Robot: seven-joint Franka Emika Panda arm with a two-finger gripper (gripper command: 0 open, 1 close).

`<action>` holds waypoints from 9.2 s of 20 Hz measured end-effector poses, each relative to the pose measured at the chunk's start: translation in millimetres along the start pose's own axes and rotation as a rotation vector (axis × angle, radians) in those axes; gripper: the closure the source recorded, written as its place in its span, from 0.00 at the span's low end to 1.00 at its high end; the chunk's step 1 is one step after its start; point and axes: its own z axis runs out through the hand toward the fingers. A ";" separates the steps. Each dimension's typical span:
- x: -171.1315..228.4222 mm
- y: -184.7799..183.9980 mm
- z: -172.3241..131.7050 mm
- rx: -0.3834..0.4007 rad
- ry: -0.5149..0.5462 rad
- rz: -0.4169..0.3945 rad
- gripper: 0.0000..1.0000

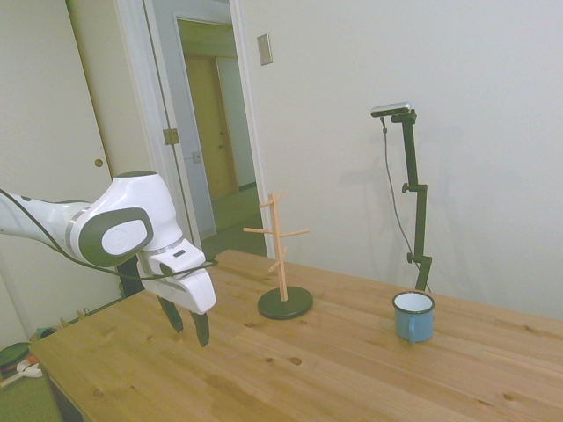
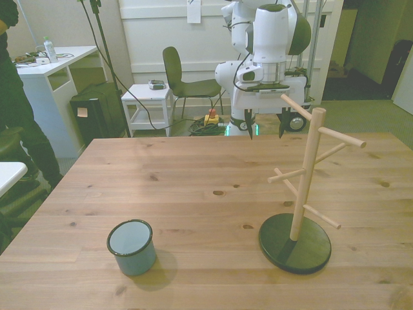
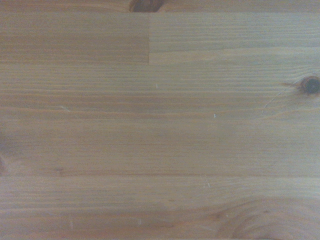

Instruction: Hang the mug

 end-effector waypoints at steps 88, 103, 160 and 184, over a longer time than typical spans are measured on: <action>415.7 -76.3 55.8 -0.048 0.068 -0.067 0.00; 415.8 -85.8 65.2 -0.059 0.055 -0.079 1.00; 218.7 18.8 -209.1 0.027 0.306 -0.228 1.00; 67.8 -71.2 -182.1 0.006 0.357 -0.305 1.00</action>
